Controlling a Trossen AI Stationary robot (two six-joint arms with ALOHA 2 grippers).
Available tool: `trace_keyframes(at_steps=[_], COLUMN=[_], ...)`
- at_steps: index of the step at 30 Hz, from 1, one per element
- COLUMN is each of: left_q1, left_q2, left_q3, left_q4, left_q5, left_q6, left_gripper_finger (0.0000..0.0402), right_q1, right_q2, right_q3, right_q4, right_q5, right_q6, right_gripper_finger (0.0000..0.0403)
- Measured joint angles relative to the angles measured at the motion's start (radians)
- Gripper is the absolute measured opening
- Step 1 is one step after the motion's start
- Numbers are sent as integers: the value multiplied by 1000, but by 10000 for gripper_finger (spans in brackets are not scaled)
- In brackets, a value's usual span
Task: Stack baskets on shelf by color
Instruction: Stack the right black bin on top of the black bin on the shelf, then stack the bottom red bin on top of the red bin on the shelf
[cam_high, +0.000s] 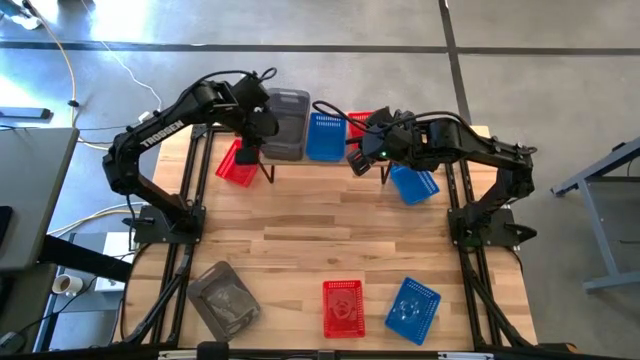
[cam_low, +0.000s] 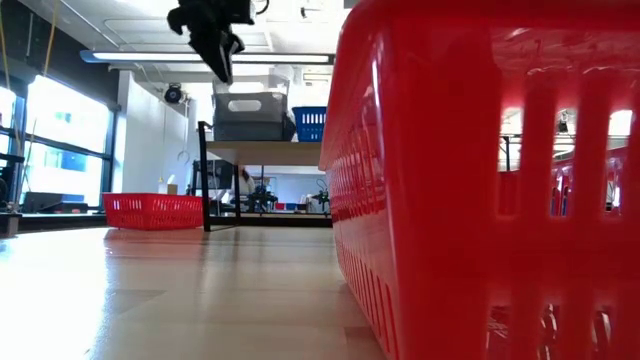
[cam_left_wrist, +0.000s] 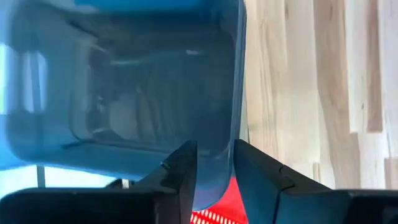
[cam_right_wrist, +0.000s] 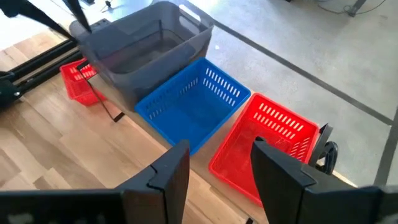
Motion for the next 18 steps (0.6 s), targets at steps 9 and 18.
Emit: trace_keyframes(at_steps=[9, 18], left_q1=[0, -4], left_q2=[-1, -38], left_q3=[139, 168], left_q4=[-23, -40], left_q5=[2, 238], left_q6=[-72, -262], left_gripper_finger=[99, 99], right_q1=[3, 65], right_q2=[0, 0], right_q3=[0, -1], right_q4=[0, -2], right_q5=[-63, -258], right_q6=[26, 50], right_gripper_finger=[156, 156])
